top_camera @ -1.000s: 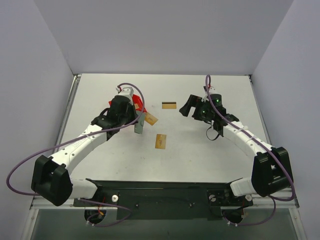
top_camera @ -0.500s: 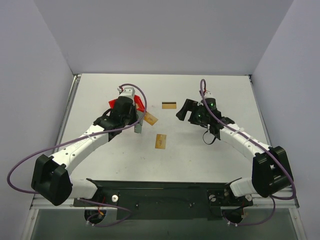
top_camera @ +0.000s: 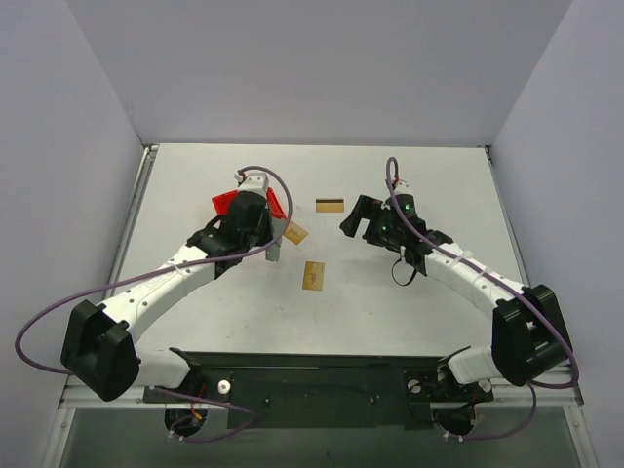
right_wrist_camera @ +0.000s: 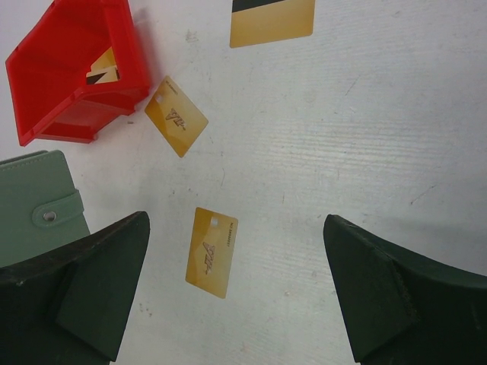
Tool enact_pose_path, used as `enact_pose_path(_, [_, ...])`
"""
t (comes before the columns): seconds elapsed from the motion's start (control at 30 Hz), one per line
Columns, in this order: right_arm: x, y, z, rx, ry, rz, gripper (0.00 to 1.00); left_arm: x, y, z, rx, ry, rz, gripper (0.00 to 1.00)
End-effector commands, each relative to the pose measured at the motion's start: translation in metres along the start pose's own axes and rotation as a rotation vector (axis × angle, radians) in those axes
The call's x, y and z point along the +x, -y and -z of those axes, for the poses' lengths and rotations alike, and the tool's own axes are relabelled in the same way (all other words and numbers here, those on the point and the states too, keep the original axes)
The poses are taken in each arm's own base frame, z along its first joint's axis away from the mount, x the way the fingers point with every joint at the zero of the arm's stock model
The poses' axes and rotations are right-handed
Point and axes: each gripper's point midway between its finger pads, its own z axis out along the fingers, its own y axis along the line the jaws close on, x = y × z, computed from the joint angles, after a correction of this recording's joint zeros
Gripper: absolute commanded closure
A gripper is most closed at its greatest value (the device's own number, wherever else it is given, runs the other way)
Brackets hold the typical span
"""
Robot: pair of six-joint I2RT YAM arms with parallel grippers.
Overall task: Put the credit cards into the card holder
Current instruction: Open the card holder at the center of the board.
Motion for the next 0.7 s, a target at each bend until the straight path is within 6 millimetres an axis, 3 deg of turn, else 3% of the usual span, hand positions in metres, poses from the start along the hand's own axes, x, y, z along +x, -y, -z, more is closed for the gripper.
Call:
enact_pose_path(0.0, [-0.006, -0.005, 0.01, 0.006, 0.039, -0.023, 0.08, -0.022, 0.014, 0.006, 0.011, 0.071, 0.03, 1.0])
enact_pose_path(0.67, [-0.006, -0.003, 0.014, 0.037, 0.045, -0.055, 0.09, -0.018, 0.031, 0.007, -0.003, 0.093, 0.013, 1.0])
